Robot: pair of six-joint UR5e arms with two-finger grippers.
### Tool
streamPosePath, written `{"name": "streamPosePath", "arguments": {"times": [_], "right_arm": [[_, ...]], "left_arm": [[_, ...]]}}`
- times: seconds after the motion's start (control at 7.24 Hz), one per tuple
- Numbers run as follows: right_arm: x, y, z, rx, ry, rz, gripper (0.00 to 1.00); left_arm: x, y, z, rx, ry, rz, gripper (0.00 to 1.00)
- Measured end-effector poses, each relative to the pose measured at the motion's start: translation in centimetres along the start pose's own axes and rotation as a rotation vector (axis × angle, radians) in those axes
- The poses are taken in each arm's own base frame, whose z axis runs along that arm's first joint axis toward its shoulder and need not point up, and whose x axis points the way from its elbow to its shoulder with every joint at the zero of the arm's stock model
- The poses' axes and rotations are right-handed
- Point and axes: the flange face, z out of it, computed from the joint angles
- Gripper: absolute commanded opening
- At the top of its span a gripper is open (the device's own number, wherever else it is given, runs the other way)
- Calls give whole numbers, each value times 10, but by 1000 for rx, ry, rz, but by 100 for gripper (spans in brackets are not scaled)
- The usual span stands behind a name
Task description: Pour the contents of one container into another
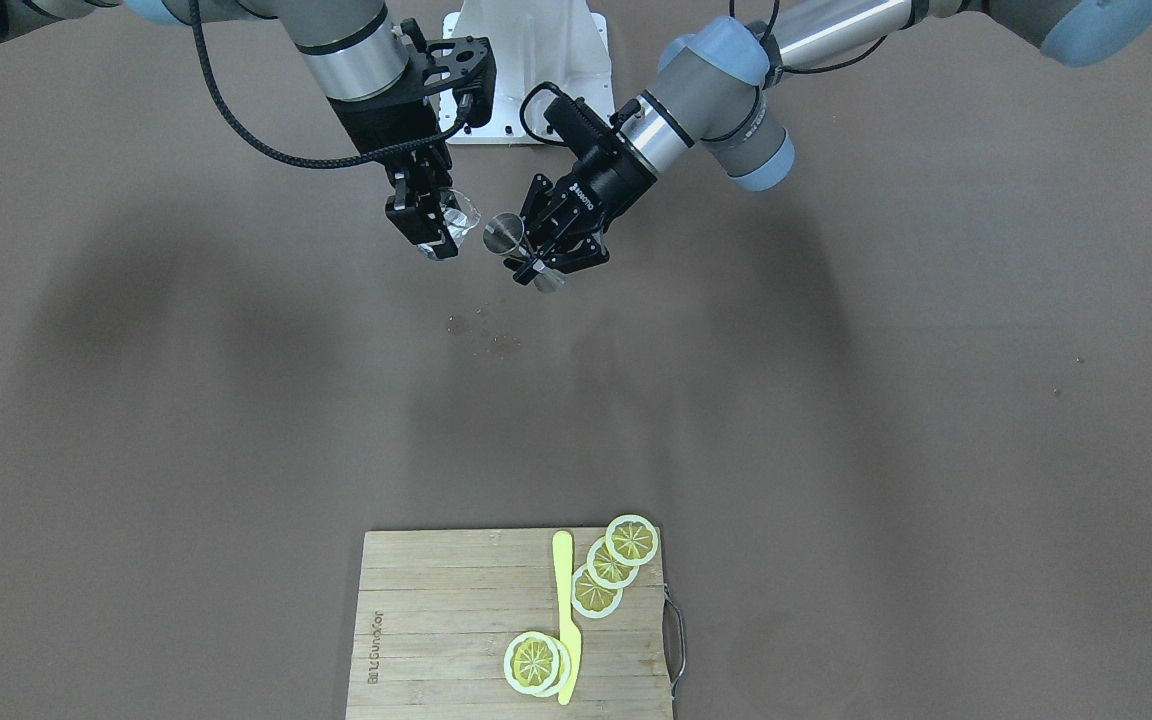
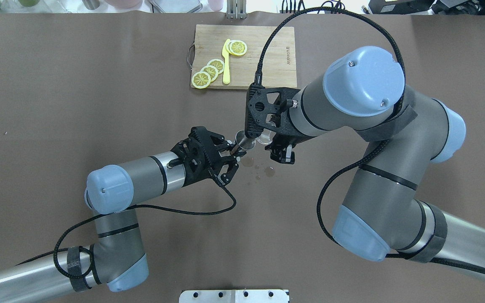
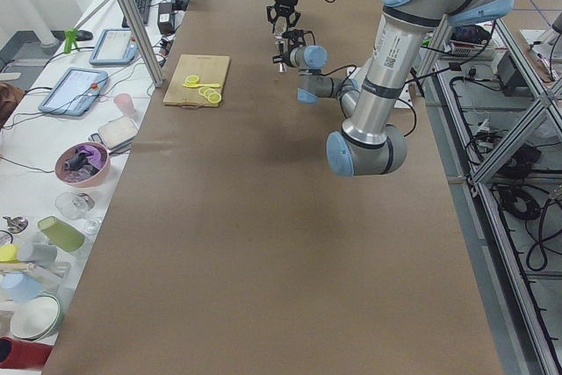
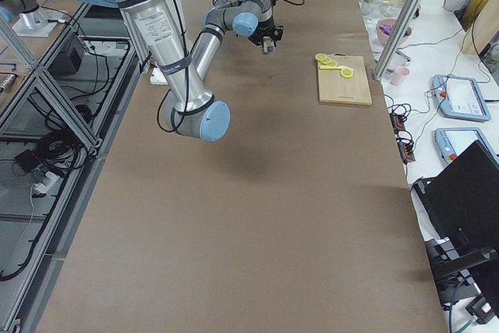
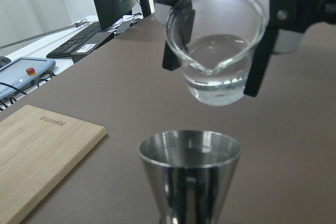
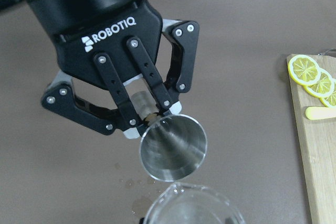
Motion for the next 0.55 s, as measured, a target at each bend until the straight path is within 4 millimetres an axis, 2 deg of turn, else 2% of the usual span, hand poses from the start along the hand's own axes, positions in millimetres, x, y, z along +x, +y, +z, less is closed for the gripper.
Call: {"name": "streamPosePath", "arguments": {"times": [0.55], "right_arm": [[-5, -10, 4, -55, 16, -43, 0]], "left_arm": [[-2, 0, 0, 1, -4, 1, 0]]}}
